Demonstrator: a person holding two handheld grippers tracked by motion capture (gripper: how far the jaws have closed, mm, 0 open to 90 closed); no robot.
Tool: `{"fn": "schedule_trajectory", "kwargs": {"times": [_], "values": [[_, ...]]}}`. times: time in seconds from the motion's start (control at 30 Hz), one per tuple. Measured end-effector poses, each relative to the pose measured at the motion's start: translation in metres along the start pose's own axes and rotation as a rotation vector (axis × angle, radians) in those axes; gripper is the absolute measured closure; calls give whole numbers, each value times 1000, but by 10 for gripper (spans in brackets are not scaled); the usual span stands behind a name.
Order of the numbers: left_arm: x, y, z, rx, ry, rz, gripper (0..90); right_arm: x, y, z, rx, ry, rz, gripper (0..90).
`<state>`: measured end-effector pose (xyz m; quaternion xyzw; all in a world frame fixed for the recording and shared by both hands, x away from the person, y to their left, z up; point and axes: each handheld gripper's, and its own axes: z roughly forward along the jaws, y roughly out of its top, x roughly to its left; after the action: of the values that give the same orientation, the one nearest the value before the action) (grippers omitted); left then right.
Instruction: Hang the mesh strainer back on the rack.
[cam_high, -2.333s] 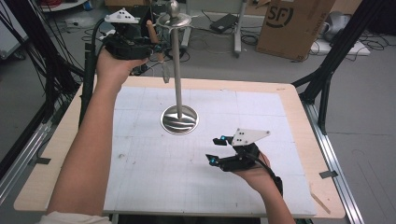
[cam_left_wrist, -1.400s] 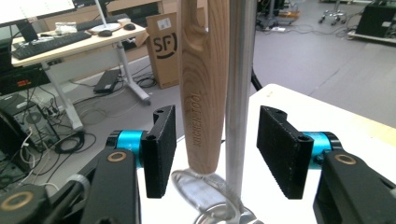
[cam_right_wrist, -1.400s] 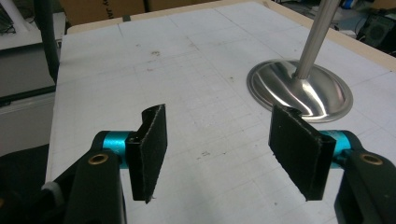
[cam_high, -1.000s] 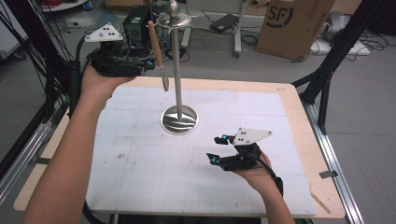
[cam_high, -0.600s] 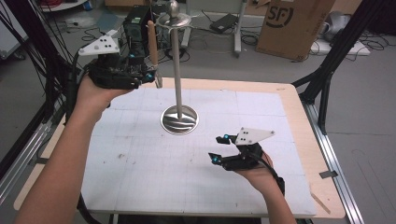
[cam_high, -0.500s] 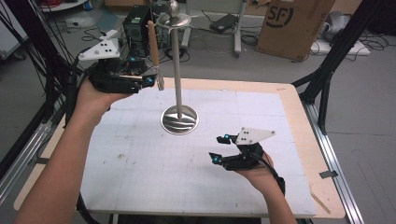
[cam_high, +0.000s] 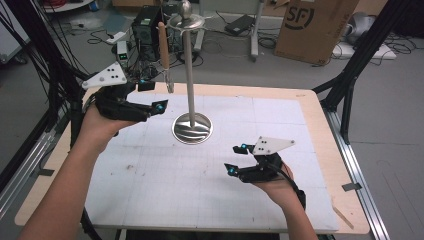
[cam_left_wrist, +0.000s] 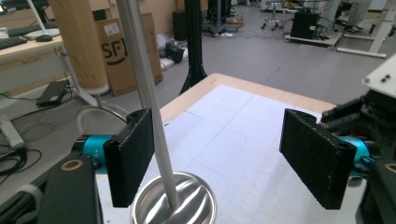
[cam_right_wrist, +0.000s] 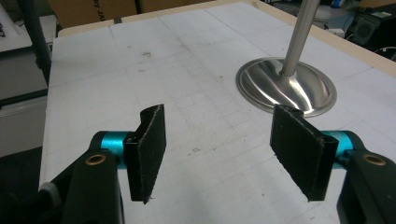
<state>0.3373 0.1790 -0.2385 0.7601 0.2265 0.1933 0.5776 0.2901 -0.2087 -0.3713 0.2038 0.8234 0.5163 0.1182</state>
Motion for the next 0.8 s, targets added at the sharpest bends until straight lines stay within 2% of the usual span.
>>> {"fn": "schedule_trajectory", "kwargs": {"times": [0.37, 0.53, 0.8], "values": [[-4, -29, -6, 6, -19, -20, 228, -4, -4, -6, 5, -19, 21, 339], [-6, -43, -8, -6, -27, -37, 214, -8, -7, -8, 2, -31, 35, 330], [-12, -63, -10, -7, -25, -43, 205, -14, -10, -13, -1, -46, 58, 318]]}}
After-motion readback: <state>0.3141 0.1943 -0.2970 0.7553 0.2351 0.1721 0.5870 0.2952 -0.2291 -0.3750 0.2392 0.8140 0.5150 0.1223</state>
